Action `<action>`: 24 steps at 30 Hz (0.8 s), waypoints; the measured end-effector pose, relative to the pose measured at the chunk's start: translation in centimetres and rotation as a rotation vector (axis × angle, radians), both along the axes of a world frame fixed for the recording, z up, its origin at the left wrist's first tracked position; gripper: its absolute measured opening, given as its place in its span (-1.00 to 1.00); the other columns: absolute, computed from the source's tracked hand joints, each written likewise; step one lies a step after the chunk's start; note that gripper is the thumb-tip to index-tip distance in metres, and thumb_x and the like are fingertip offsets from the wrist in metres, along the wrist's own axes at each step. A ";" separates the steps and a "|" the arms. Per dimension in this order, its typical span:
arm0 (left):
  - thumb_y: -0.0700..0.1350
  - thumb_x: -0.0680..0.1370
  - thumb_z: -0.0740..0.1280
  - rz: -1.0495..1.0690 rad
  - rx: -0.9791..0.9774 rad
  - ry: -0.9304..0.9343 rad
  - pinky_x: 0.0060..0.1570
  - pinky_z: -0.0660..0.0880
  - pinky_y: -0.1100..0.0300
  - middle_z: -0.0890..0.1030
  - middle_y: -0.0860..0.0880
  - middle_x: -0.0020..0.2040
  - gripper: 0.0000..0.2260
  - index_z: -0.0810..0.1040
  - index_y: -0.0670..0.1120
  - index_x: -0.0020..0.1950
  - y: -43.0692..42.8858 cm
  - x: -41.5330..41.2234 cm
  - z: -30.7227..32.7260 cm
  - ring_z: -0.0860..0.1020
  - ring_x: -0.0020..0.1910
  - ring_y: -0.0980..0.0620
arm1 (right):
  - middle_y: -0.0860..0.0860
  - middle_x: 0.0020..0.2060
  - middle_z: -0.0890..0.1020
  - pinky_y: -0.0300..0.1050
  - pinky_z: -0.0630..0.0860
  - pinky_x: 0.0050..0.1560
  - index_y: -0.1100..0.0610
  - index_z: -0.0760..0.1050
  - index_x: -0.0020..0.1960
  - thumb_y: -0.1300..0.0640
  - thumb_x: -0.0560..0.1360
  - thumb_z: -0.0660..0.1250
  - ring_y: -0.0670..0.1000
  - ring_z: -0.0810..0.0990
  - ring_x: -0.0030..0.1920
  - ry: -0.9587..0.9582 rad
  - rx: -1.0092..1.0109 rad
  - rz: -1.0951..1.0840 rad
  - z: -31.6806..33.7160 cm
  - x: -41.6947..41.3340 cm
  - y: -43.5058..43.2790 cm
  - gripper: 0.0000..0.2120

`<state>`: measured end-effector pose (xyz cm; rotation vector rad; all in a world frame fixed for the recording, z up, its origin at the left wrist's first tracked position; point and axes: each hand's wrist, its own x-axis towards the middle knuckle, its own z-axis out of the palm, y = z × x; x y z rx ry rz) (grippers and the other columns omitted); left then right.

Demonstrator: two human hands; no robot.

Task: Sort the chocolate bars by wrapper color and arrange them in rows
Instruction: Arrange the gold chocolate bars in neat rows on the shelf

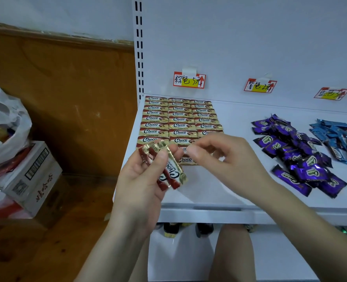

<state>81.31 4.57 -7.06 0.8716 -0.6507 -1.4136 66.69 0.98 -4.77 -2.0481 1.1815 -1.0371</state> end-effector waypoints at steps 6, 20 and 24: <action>-0.14 0.39 0.32 -0.021 -0.013 0.101 -0.04 0.60 0.11 0.65 -0.12 0.08 -0.57 0.50 -0.12 0.26 -0.2 -2.1 0.4 0.63 0.06 -0.05 | -0.17 -0.41 0.59 -0.37 0.41 -0.27 0.02 0.54 -0.26 0.23 0.41 0.43 -0.19 0.53 -0.35 -0.088 0.150 0.049 -0.1 -1.1 1.3 -0.85; 0.05 0.32 0.39 -0.105 -0.068 -0.355 -0.18 0.57 0.14 0.69 -0.03 -0.18 -0.87 0.68 0.08 -0.19 0.2 -4.5 -0.1 0.62 -0.23 0.08 | 0.03 -0.40 0.58 -0.26 0.55 -0.31 0.22 0.50 -0.10 0.34 0.42 0.37 -0.06 0.60 -0.39 -0.296 0.412 -0.030 1.0 -4.8 1.7 -0.91; -0.19 0.48 0.37 -0.095 -0.030 -0.427 -0.37 0.56 0.23 0.68 -0.01 -0.27 -0.86 0.63 0.03 -0.22 0.1 -4.6 -0.6 0.55 -0.39 0.09 | 0.12 -0.22 0.63 -0.11 0.59 -0.19 0.14 0.47 -0.03 0.31 0.41 0.39 -0.02 0.63 -0.26 -0.347 0.426 -0.095 0.1 -6.1 1.6 -0.81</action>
